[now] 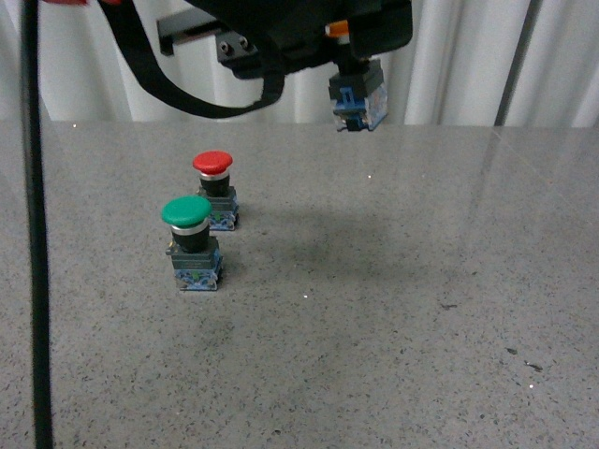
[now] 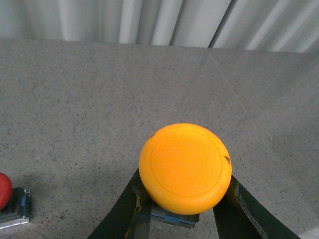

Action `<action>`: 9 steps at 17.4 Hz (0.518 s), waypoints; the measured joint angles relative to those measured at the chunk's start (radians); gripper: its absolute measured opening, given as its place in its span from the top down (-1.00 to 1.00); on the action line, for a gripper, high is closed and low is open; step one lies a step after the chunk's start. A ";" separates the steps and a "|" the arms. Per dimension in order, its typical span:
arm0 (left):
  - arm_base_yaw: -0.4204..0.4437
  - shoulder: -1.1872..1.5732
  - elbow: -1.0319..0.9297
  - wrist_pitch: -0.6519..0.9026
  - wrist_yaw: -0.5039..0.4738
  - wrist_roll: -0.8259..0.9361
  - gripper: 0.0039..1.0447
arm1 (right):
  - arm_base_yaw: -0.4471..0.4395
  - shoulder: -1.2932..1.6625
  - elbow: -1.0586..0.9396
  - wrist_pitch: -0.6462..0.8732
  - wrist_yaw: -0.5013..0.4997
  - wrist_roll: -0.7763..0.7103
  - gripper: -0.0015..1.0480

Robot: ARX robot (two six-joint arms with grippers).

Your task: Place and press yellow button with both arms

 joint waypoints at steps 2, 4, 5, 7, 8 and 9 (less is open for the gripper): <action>0.003 0.077 0.028 0.008 0.031 -0.056 0.49 | 0.000 0.000 0.000 0.000 0.000 0.000 -0.87; -0.019 0.141 0.039 0.011 0.008 -0.101 0.49 | 0.000 0.000 0.000 0.000 0.000 0.000 -0.87; -0.033 0.163 0.046 0.013 0.010 -0.119 0.49 | 0.000 0.000 0.000 0.000 0.000 0.000 -0.87; -0.050 0.205 0.076 0.011 0.006 -0.126 0.49 | 0.000 0.000 0.000 0.000 0.000 0.000 -0.87; -0.058 0.225 0.094 0.004 -0.011 -0.125 0.49 | 0.000 0.000 0.000 0.000 0.000 0.000 -0.87; -0.060 0.246 0.107 -0.009 -0.024 -0.123 0.49 | 0.000 0.000 0.000 0.000 0.000 0.000 -0.87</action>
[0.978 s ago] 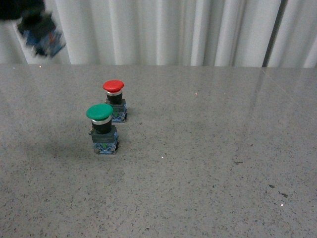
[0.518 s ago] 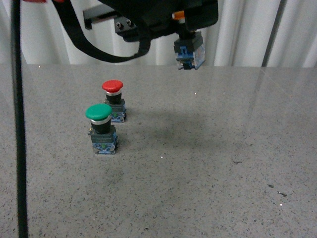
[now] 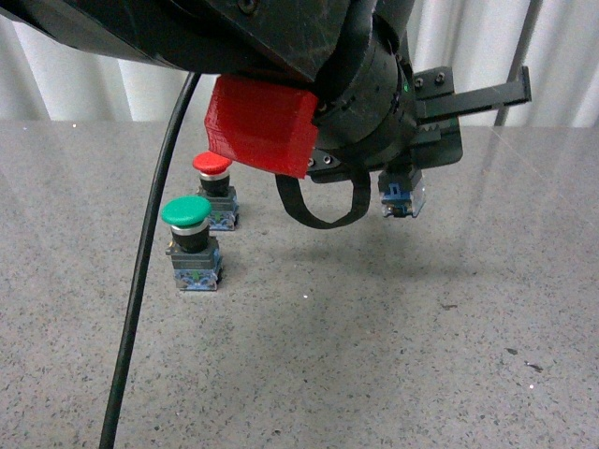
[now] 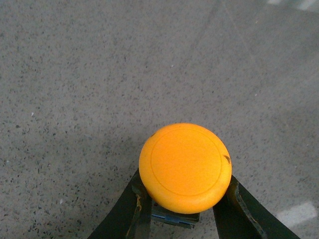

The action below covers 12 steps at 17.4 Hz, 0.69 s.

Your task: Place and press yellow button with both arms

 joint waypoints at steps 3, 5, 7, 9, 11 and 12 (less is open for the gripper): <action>-0.001 0.074 0.068 -0.021 -0.037 0.031 0.49 | 0.000 0.000 0.000 0.000 0.000 0.000 -0.87; -0.012 0.106 0.098 -0.050 -0.053 0.056 0.49 | 0.000 0.000 0.000 0.000 0.000 0.000 -0.87; -0.030 0.129 0.119 -0.064 -0.054 0.062 0.49 | 0.000 0.000 0.000 0.000 0.000 0.000 -0.87; -0.061 0.133 0.113 -0.068 -0.075 0.065 0.50 | 0.000 0.000 0.000 0.000 0.000 0.000 -0.87; -0.084 0.133 0.100 -0.081 -0.089 0.065 0.50 | 0.000 0.000 0.000 0.000 0.000 0.000 -0.87; -0.089 0.131 0.100 -0.085 -0.093 0.061 0.50 | 0.000 0.000 0.000 0.000 0.000 0.000 -0.87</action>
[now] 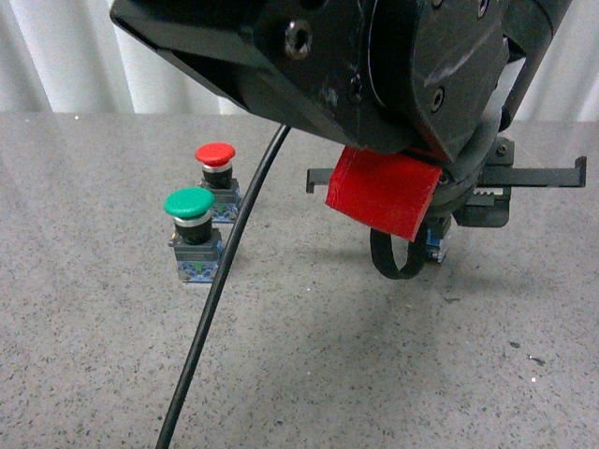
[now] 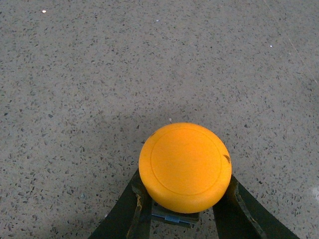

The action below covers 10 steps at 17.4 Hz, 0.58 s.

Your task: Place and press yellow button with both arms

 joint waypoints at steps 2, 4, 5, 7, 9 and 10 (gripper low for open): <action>-0.005 -0.002 -0.002 -0.006 -0.012 -0.012 0.40 | 0.000 0.000 0.000 0.000 0.000 0.000 -0.87; -0.003 -0.006 -0.018 0.001 -0.019 -0.016 -0.03 | 0.000 0.000 0.000 0.000 0.000 0.000 -0.87; -0.001 -0.010 -0.029 0.011 -0.023 -0.015 -0.20 | 0.000 0.000 0.000 0.000 0.000 0.000 -0.87; 0.001 -0.038 -0.050 0.029 -0.029 -0.014 -0.58 | 0.000 0.000 0.000 0.000 0.000 0.000 -0.87; 0.009 -0.090 -0.067 0.056 -0.034 -0.004 -0.92 | 0.000 0.000 0.000 0.000 0.000 0.000 -0.87; 0.020 -0.116 -0.071 0.064 -0.033 0.006 -0.87 | 0.000 0.000 0.000 0.000 0.000 0.000 -0.87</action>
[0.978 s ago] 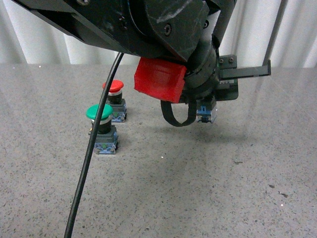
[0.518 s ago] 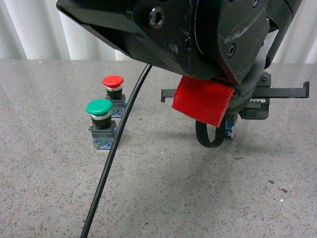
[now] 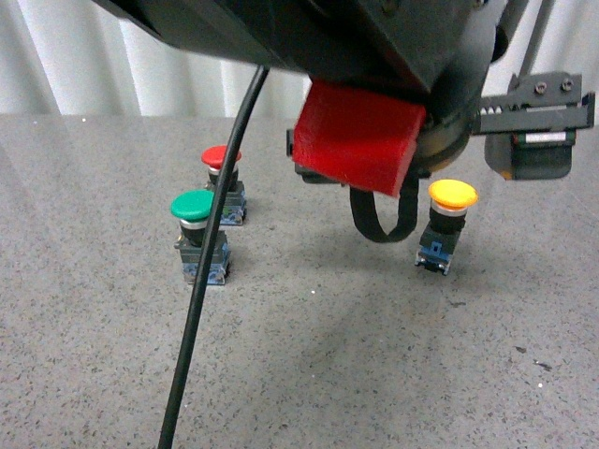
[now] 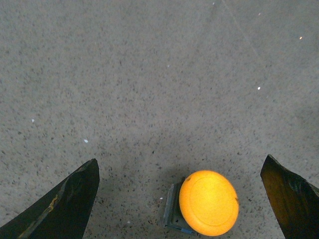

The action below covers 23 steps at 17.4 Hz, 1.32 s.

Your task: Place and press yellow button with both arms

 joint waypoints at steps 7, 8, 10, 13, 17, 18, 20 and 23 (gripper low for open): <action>0.187 -0.273 -0.192 0.189 -0.089 0.281 -0.88 | 0.000 0.000 0.000 0.000 0.000 0.000 -0.87; 0.231 -0.336 -0.235 0.240 -0.090 0.352 -0.88 | 0.000 0.000 0.000 0.000 0.000 0.000 -0.87; 0.327 -0.485 -0.346 0.319 -0.090 0.492 -0.88 | 0.000 0.000 0.000 0.000 0.000 0.000 -0.87; 0.473 -0.808 -0.667 0.400 0.035 0.409 -0.25 | 0.000 0.000 0.000 0.000 0.000 0.000 -0.87; 0.552 -0.960 -0.936 0.470 0.128 0.379 0.62 | 0.000 0.000 0.000 0.000 0.000 0.000 -0.87; 0.570 -0.996 -0.980 0.481 0.143 0.378 0.82 | 0.000 0.000 0.000 0.000 0.000 0.000 -0.87; 0.600 -1.072 -1.041 0.496 0.168 0.375 0.97 | 0.000 0.000 0.000 0.000 0.000 0.000 -0.87; 0.629 -1.155 -1.129 0.480 0.206 0.375 0.97 | 0.000 0.000 0.000 0.000 0.000 0.000 -0.87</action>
